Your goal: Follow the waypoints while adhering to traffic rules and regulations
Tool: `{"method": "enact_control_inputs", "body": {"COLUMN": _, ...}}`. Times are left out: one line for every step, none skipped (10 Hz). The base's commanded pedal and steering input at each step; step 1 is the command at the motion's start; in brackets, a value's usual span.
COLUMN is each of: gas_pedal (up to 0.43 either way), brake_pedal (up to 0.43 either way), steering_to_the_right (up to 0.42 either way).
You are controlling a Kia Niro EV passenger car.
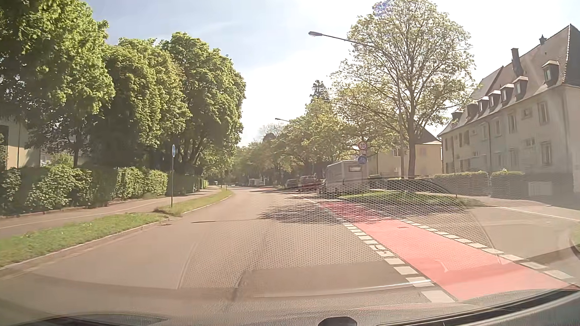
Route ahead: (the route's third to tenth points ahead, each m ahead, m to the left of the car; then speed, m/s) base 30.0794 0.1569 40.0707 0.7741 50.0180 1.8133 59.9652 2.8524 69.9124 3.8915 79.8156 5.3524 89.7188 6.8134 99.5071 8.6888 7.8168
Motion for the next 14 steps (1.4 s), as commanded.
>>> {"method": "enact_control_inputs", "body": {"gas_pedal": 0.039, "brake_pedal": 0.0, "steering_to_the_right": -0.011}}
{"method": "enact_control_inputs", "body": {"gas_pedal": 0.039, "brake_pedal": 0.0, "steering_to_the_right": -0.011}}
{"method": "enact_control_inputs", "body": {"gas_pedal": 0.039, "brake_pedal": 0.0, "steering_to_the_right": -0.01}}
{"method": "enact_control_inputs", "body": {"gas_pedal": 0.039, "brake_pedal": 0.0, "steering_to_the_right": -0.011}}
{"method": "enact_control_inputs", "body": {"gas_pedal": 0.039, "brake_pedal": 0.0, "steering_to_the_right": -0.01}}
{"method": "enact_control_inputs", "body": {"gas_pedal": 0.039, "brake_pedal": 0.0, "steering_to_the_right": -0.01}}
{"method": "enact_control_inputs", "body": {"gas_pedal": 0.039, "brake_pedal": 0.0, "steering_to_the_right": -0.009}}
{"method": "enact_control_inputs", "body": {"gas_pedal": 0.039, "brake_pedal": 0.0, "steering_to_the_right": -0.009}}
{"method": "enact_control_inputs", "body": {"gas_pedal": 0.039, "brake_pedal": 0.0, "steering_to_the_right": -0.009}}
{"method": "enact_control_inputs", "body": {"gas_pedal": 0.039, "brake_pedal": 0.0, "steering_to_the_right": -0.008}}
{"method": "enact_control_inputs", "body": {"gas_pedal": 0.039, "brake_pedal": 0.0, "steering_to_the_right": -0.009}}
{"method": "enact_control_inputs", "body": {"gas_pedal": 0.039, "brake_pedal": 0.0, "steering_to_the_right": -0.008}}
{"method": "enact_control_inputs", "body": {"gas_pedal": 0.039, "brake_pedal": 0.0, "steering_to_the_right": -0.008}}
{"method": "enact_control_inputs", "body": {"gas_pedal": 0.039, "brake_pedal": 0.0, "steering_to_the_right": -0.008}}
